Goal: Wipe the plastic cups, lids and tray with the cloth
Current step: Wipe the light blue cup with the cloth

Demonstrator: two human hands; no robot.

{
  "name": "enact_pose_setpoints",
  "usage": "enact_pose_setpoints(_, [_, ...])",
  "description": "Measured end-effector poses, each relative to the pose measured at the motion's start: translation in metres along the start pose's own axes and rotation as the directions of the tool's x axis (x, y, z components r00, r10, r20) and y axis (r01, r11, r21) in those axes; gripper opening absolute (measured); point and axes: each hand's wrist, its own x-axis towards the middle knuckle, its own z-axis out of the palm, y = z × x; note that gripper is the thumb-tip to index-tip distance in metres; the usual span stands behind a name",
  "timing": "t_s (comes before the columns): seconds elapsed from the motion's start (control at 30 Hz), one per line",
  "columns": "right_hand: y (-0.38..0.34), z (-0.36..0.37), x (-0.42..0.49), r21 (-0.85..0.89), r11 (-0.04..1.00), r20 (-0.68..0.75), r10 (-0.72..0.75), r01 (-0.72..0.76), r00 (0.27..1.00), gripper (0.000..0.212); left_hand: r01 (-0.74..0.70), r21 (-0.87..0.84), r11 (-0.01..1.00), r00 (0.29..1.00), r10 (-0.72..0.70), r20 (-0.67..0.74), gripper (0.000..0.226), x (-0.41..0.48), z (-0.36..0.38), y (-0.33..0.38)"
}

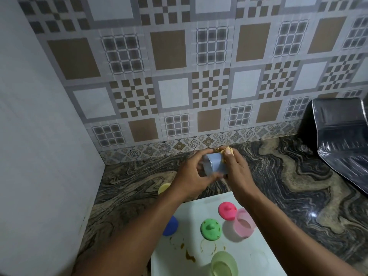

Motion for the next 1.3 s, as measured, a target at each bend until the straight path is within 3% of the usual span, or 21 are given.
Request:
enact_pose_setpoints(0.07, [0.003,-0.002,-0.001,-0.038,0.999,0.019,-0.026,0.027,0.999,0.033,0.114,-0.158,0.981,0.993,-0.111,0.029,0.053,0.001,0.003,0.002])
enact_pose_setpoints(0.1, [0.003,-0.002,-0.002,-0.052,0.998,0.018,-0.028,0.029,0.999,0.033,0.097,-0.161,0.982,0.995,-0.096,0.019,0.041,0.0,0.005,0.004])
enact_pose_setpoints(0.13, [0.004,-0.002,-0.002,-0.05,0.998,0.014,-0.031,0.031,0.999,0.032,0.041,-0.1,0.994,0.999,-0.043,-0.014,0.039,-0.001,0.006,0.007])
enact_pose_setpoints(0.23, [0.003,-0.001,0.002,-0.015,1.0,0.003,-0.009,0.009,1.0,0.03,-0.16,0.168,0.973,0.986,0.164,-0.01,0.061,-0.001,0.006,0.0])
enact_pose_setpoints(0.27, [0.003,-0.001,0.003,-0.018,1.0,0.001,-0.009,0.009,1.0,0.031,-0.176,0.188,0.966,0.983,0.182,-0.015,0.065,-0.001,0.006,-0.002])
enact_pose_setpoints(0.37, [0.002,-0.003,0.005,-0.054,0.998,0.004,-0.042,0.042,0.999,0.035,0.044,0.034,0.998,0.999,-0.043,-0.023,0.07,-0.004,0.006,0.002])
enact_pose_setpoints(0.43, [0.004,-0.003,0.004,-0.076,0.996,-0.001,-0.042,0.042,0.999,0.034,0.087,-0.05,0.995,0.996,-0.088,-0.01,0.056,-0.003,0.007,-0.001])
enact_pose_setpoints(0.47, [0.005,-0.002,0.004,-0.075,0.996,-0.005,-0.038,0.037,0.999,0.033,0.058,-0.024,0.998,0.998,-0.059,-0.004,0.051,-0.003,0.006,0.0])
enact_pose_setpoints(0.6, [0.006,0.001,0.005,-0.096,0.995,-0.016,-0.04,0.038,0.999,0.034,-0.175,0.231,0.957,0.984,0.174,0.023,0.07,-0.004,-0.001,-0.003])
enact_pose_setpoints(0.7, [0.004,0.001,0.006,-0.116,0.991,-0.01,-0.067,0.066,0.998,0.036,-0.026,0.065,0.998,1.0,0.026,0.0,0.065,-0.002,-0.001,0.0])
enact_pose_setpoints(0.77, [0.005,0.001,0.006,-0.111,0.992,0.002,-0.058,0.057,0.998,0.035,-0.039,0.047,0.998,0.998,0.042,-0.052,0.056,-0.001,0.001,0.0])
enact_pose_setpoints(0.9, [0.006,0.002,0.007,-0.102,0.994,0.002,-0.048,0.048,0.999,0.033,-0.287,0.274,0.918,0.955,0.295,0.013,0.062,-0.004,0.003,-0.003])
enact_pose_setpoints(1.0, [0.006,0.0,0.008,-0.158,0.984,0.004,-0.079,0.079,0.997,0.037,-0.085,0.146,0.986,0.996,0.09,-0.022,0.069,-0.004,0.0,-0.002])
enact_pose_setpoints(1.07, [0.006,-0.001,0.008,-0.179,0.98,0.005,-0.089,0.088,0.996,0.038,-0.037,0.079,0.996,0.999,0.038,-0.021,0.06,-0.003,0.002,-0.004])
enact_pose_setpoints(1.2, [0.006,0.0,0.007,-0.189,0.978,-0.003,-0.093,0.091,0.996,0.035,-0.274,0.344,0.898,0.958,0.284,0.021,0.065,-0.005,0.0,-0.002])
enact_pose_setpoints(1.27, [0.005,0.0,0.007,-0.209,0.972,-0.008,-0.113,0.109,0.994,0.036,-0.225,0.321,0.92,0.972,0.236,0.004,0.072,-0.004,-0.002,-0.003])
enact_pose_setpoints(1.3, [0.006,0.0,0.007,-0.214,0.97,-0.011,-0.122,0.117,0.993,0.037,-0.125,0.226,0.966,0.991,0.131,-0.014,0.072,-0.003,-0.001,-0.002])
